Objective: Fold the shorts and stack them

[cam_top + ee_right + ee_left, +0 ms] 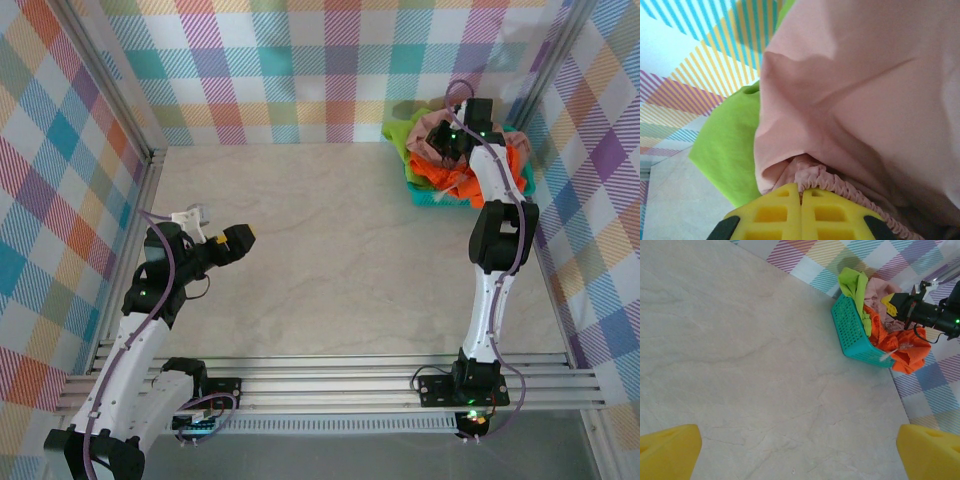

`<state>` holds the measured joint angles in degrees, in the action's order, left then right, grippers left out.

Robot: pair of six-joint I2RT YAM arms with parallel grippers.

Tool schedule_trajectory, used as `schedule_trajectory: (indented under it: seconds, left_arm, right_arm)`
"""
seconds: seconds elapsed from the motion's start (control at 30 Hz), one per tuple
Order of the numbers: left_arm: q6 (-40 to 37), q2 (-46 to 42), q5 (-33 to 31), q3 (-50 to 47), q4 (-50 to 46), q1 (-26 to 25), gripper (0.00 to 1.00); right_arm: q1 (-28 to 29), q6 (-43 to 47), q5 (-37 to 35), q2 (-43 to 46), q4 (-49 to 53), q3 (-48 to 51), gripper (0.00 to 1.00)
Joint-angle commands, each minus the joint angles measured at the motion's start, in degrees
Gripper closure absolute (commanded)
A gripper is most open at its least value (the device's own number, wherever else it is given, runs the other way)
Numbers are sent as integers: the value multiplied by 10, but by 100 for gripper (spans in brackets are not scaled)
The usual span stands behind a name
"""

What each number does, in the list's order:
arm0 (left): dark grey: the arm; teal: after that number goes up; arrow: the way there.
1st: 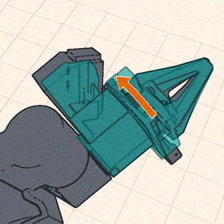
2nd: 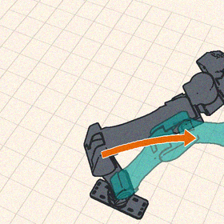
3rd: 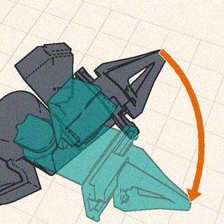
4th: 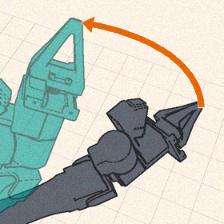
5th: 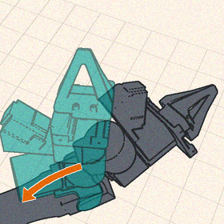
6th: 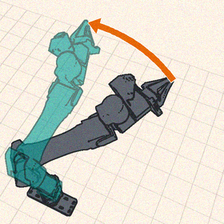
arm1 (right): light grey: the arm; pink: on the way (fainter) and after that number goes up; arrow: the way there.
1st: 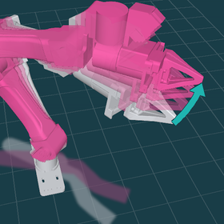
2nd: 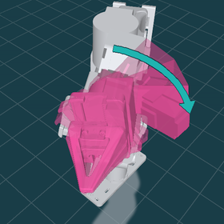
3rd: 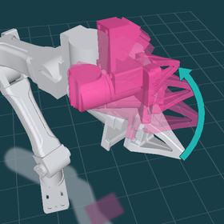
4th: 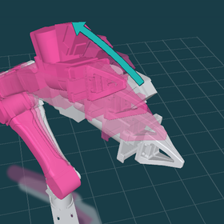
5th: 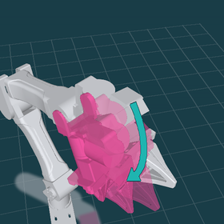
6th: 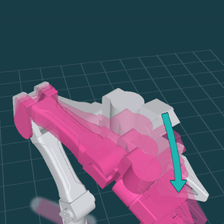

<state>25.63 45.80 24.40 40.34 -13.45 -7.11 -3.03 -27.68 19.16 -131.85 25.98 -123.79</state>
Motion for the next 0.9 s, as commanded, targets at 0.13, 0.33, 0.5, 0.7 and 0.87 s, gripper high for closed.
schedule_trajectory:
  seconds: [0.13, 0.33, 0.5, 0.7, 0.87]
  left_arm:
    - [12, -11, -2, 1, 4, -11, 0]
    - [20, -17, -2, -2, 12, -15, 0]
    - [27, -18, -4, -3, 18, -20, 0]
    - [32, -17, -7, -4, 23, -26, 0]
    - [34, -18, -10, -4, 25, -30, 0]
  right_arm:
    - [4, -42, 33, 125, -128, 75, 100]
    - [9, -57, 21, 194, -184, 114, 100]
    - [14, -69, 19, 230, -233, 135, 100]
    - [22, -94, 24, 249, -290, 144, 100]
    - [34, -103, 46, 253, -321, 111, 100]
